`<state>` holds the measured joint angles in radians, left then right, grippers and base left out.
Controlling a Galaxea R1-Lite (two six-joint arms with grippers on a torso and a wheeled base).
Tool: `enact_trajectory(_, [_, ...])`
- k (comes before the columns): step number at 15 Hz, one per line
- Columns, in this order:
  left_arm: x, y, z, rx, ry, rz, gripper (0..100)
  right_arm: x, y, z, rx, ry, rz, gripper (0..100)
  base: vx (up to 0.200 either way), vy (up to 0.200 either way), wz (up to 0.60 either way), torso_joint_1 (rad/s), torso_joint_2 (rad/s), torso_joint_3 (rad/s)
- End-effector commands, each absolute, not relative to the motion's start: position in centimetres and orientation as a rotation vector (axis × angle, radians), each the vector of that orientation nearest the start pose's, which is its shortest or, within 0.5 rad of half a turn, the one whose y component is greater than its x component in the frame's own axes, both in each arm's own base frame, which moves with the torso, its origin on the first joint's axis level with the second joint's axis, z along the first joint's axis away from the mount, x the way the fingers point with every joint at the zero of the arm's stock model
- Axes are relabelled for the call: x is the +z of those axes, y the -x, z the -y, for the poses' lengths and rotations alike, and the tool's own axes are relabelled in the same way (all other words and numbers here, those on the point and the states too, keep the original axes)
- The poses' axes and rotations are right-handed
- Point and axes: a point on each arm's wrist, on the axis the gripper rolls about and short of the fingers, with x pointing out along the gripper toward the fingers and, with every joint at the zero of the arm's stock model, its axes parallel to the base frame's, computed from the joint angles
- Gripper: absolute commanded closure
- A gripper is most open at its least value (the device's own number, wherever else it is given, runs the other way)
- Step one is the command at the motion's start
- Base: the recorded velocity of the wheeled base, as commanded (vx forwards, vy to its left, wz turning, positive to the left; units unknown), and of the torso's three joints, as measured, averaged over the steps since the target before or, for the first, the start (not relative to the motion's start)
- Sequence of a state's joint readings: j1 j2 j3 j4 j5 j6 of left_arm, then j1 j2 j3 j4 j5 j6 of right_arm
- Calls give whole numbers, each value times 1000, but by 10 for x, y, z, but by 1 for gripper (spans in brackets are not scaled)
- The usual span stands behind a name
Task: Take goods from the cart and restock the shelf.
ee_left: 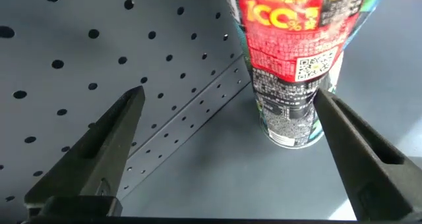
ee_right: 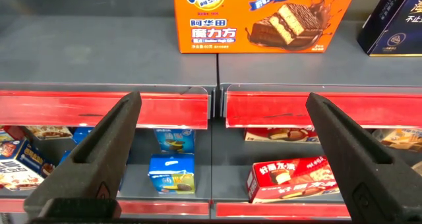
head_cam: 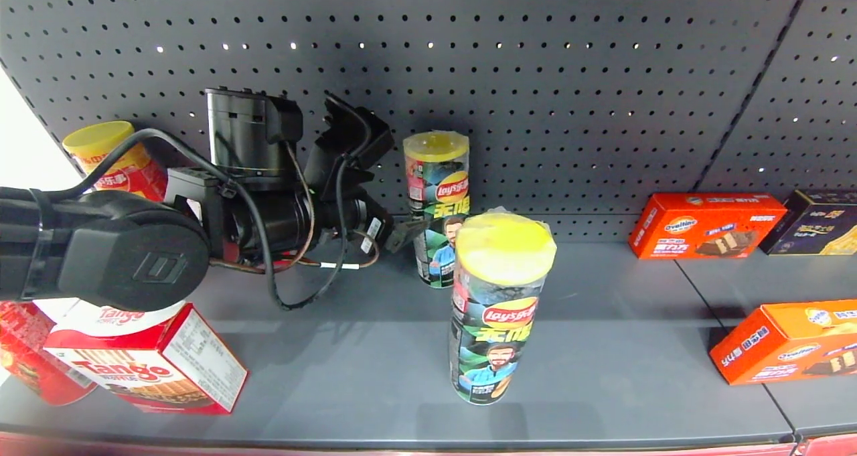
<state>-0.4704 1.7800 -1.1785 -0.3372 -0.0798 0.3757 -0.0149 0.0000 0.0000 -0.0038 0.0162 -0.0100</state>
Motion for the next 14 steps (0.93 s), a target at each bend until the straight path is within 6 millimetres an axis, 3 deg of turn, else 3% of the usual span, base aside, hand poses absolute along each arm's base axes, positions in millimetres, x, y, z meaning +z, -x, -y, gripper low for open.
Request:
enact_trajectory(1, [230, -311, 157, -581, -417, -160, 0, 76, 23, -1, 2, 11, 3, 0, 0, 0, 0, 0, 0, 0])
enact_trajectory(14, [229, -313, 149, -482, -449, -174, 0, 76, 23, -1, 2, 11, 3, 0, 0, 0, 0, 0, 0, 0])
